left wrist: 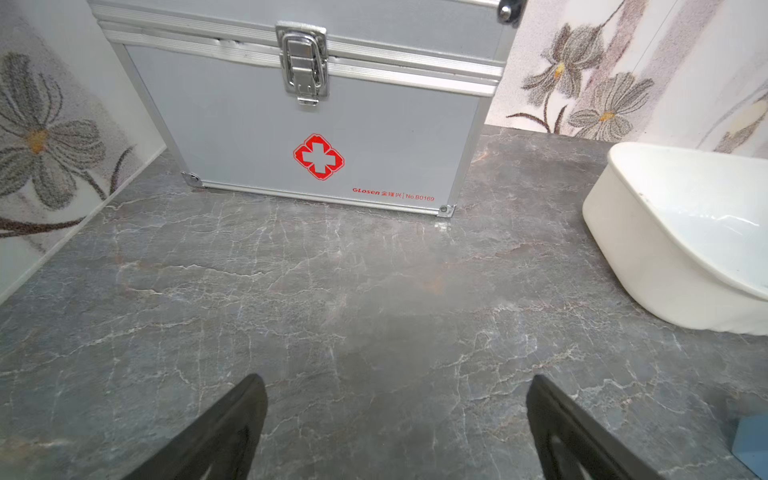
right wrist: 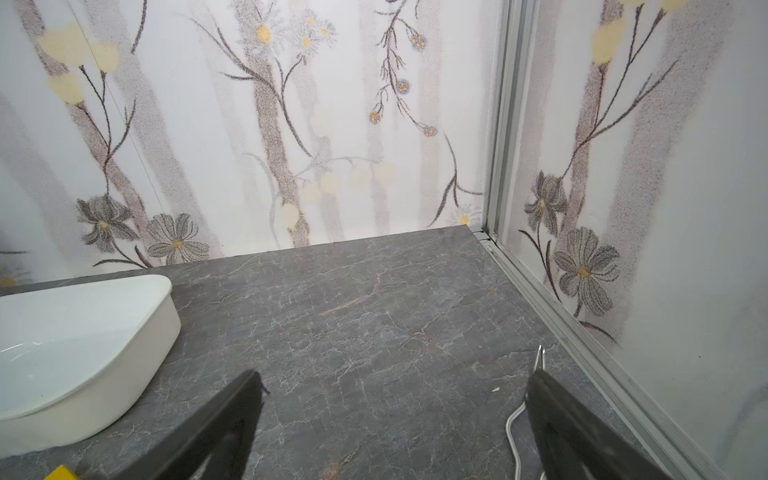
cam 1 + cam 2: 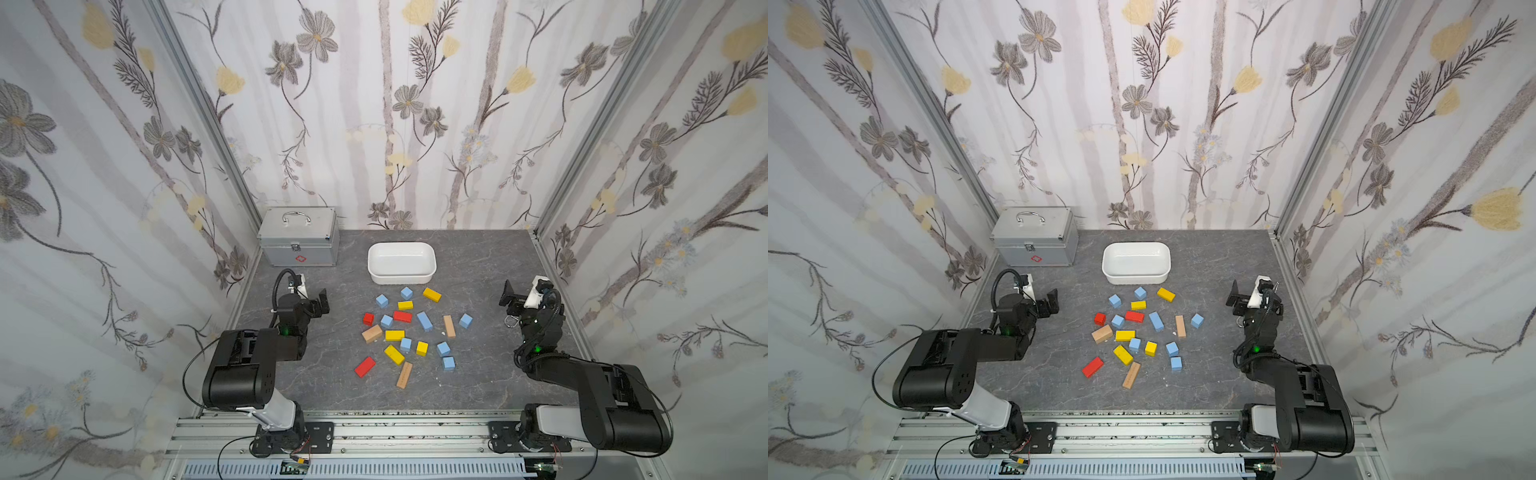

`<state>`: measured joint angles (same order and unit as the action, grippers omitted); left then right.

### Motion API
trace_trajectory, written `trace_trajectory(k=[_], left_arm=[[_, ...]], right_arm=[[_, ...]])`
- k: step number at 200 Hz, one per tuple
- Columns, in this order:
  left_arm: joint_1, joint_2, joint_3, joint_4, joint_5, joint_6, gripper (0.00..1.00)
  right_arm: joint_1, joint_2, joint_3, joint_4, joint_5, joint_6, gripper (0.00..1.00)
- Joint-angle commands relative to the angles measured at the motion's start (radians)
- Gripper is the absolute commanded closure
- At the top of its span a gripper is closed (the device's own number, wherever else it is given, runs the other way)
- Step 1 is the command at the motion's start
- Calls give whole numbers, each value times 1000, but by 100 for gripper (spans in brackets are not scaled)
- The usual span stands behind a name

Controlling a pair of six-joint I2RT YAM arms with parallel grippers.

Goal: Pick out the blue building blocks
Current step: Pick up the building block from the center of the board.

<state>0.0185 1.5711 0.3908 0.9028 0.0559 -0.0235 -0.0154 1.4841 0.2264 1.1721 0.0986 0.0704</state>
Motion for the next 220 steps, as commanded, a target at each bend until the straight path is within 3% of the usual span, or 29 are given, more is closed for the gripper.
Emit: trace_trajectory(k=[1, 182, 220], left_arm=[[1, 1, 4, 5, -2, 14, 0], [20, -2, -1, 14, 27, 1, 0], [20, -114, 71, -209, -24, -15, 0]], right_arm=[[0, -1, 5, 8, -6, -3, 0], [-3, -1, 7, 8, -10, -3, 0], [-1, -44, 29, -66, 15, 8, 0]])
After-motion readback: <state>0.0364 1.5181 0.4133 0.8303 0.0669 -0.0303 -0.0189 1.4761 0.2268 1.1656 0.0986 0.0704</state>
